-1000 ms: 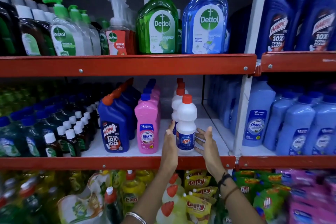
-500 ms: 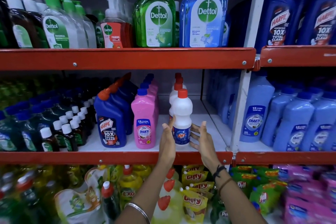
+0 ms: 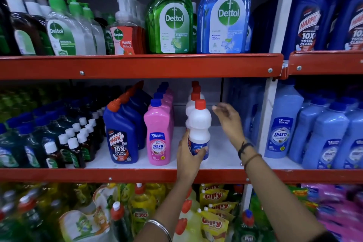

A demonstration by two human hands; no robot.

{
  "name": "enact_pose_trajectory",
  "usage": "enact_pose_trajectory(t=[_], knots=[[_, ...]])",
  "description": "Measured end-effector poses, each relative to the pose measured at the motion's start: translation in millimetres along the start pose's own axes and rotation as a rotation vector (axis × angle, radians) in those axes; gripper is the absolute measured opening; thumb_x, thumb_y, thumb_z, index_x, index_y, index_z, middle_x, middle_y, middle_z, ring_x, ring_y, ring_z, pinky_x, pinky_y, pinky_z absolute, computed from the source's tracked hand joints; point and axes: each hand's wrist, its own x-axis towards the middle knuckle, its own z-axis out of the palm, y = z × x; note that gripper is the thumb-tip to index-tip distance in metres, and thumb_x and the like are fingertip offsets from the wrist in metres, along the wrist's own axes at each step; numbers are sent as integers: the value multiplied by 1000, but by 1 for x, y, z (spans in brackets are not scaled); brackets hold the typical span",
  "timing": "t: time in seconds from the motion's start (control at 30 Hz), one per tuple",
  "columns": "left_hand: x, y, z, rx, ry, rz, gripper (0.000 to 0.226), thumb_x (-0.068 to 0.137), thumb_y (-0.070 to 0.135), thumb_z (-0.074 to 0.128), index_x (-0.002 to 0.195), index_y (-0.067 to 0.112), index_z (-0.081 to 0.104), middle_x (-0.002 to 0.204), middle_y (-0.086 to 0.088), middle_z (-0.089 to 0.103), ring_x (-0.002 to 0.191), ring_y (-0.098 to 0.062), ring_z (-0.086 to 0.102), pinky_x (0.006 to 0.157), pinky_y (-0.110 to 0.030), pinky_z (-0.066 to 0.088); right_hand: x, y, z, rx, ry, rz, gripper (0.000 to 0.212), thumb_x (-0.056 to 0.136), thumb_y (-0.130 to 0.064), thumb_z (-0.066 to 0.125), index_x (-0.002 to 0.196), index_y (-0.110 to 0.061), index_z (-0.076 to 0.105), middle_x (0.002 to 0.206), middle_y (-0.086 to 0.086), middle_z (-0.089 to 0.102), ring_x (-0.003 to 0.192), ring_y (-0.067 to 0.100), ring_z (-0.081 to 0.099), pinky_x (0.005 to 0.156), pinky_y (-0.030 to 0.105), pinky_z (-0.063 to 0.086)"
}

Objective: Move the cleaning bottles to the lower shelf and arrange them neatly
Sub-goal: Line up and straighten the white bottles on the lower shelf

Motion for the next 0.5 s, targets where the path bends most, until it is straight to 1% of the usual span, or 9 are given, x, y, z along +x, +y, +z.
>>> enact_pose_trajectory(t=[0.07,0.1,0.17,0.23,0.3,0.37,0.43,0.5], knots=[[1,-4,2,6,13,-4,74,72,27,76,137,31,41,131,5,57,118,-17,56,98,-46,51,27,-10,6,-71,-87,-2,47,84,-28,64,126,-10,53,114,0,59,105,15,56,83,22,42],[2,-6,2,11,19,-2,75,70,32,75,137,33,40,131,6,57,118,-17,57,97,-45,52,40,-12,10,-89,-139,-4,47,84,-24,64,126,-8,52,117,4,59,107,17,56,84,24,44],[2,-9,3,20,19,4,76,68,39,73,137,35,40,130,7,57,117,-15,57,96,-44,53,58,-16,18,-92,-265,2,42,85,-15,62,125,-7,52,123,11,60,107,19,56,80,19,47],[3,-11,3,25,16,9,75,69,36,74,137,37,40,130,8,57,117,-15,57,95,-44,54,67,-24,25,-111,-385,19,41,84,-14,64,124,-8,56,124,10,61,104,16,58,75,11,47],[4,-12,2,18,19,9,75,69,35,73,136,39,41,129,9,57,117,-14,57,95,-42,54,69,-30,30,-119,-463,32,41,83,-17,67,122,-10,59,119,7,63,101,14,58,72,7,47],[4,-13,2,19,21,13,74,68,37,74,135,39,41,129,10,57,115,-12,58,94,-40,55,71,-31,33,-123,-490,35,41,83,-17,66,122,-8,59,118,8,63,100,15,58,69,7,48],[4,-13,2,27,22,21,73,72,30,77,136,38,41,129,9,57,115,-13,57,94,-40,55,72,-28,33,-104,-493,47,40,85,-15,64,124,-5,58,115,8,62,100,16,57,65,3,47],[5,-14,2,35,24,28,74,74,24,78,137,37,40,130,10,57,116,-13,57,95,-39,54,72,-26,34,-99,-475,46,38,86,-14,62,123,-3,58,112,6,61,100,17,57,63,2,46]])
